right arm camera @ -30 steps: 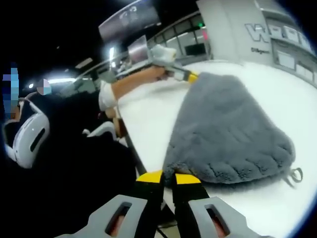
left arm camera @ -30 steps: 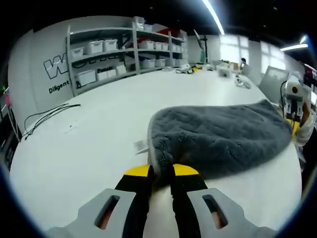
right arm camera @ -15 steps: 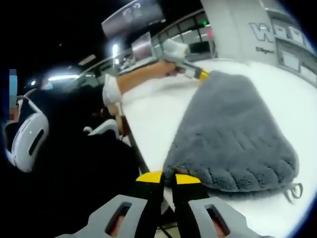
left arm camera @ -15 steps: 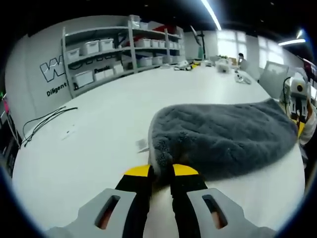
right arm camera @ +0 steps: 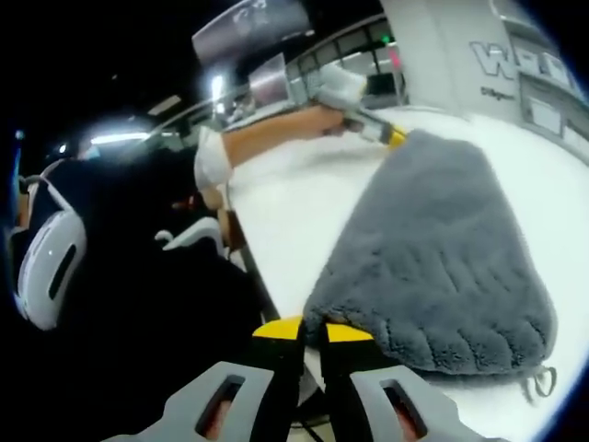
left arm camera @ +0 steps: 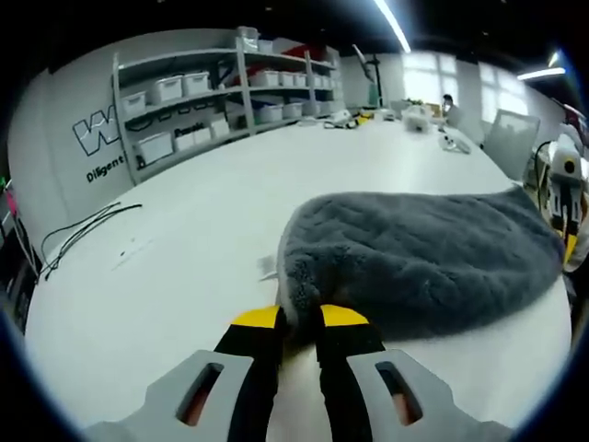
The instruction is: Open the folded towel by lifting each exposed corner and separating the folded layers until the towel lies flat within the target outline without major curled edges
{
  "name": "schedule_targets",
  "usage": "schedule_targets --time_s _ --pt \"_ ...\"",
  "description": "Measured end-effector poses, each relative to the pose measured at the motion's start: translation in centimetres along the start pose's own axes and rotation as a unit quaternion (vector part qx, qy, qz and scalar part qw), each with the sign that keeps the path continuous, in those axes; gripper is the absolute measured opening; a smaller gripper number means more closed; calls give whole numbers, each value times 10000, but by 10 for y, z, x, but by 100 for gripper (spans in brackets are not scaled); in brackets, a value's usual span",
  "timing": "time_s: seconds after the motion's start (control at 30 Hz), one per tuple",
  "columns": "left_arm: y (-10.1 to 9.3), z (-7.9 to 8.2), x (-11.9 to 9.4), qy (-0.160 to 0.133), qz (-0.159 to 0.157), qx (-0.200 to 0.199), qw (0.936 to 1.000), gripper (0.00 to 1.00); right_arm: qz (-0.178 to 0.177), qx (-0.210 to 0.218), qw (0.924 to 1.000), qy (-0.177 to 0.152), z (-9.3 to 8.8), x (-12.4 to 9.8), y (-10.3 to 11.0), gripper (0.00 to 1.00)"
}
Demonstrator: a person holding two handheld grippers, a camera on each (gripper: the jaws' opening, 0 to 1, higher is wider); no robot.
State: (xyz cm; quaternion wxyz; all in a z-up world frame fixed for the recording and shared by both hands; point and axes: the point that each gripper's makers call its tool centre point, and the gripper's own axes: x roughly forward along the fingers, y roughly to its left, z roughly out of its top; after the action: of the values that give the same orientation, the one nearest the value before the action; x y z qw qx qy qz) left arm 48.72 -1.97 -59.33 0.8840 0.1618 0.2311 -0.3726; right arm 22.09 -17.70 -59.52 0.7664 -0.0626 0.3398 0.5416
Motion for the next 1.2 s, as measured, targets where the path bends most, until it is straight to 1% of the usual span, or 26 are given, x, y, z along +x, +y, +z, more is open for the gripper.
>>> schedule_targets --time_s 0.17,0.27,0.47,0.57,1.03,1.2 --pt "2 3 5 15 -39 -12 10000 14 4 -43 10000 46 1 4 4 3" --pt "3 5 9 12 -39 40 10000 13 58 -111 9999 67 1 10 13 3" --pt "6 10 14 51 -32 110 9999 13 113 -197 9997 107 5 15 15 3" --pt "7 12 16 53 -27 141 9999 12 131 -219 9996 116 4 17 19 3" --pt "12 23 31 -136 -46 267 9995 11 158 -325 9991 200 10 30 26 3" --pt "13 27 35 -105 -33 287 9995 11 193 -354 9989 233 11 34 30 2"
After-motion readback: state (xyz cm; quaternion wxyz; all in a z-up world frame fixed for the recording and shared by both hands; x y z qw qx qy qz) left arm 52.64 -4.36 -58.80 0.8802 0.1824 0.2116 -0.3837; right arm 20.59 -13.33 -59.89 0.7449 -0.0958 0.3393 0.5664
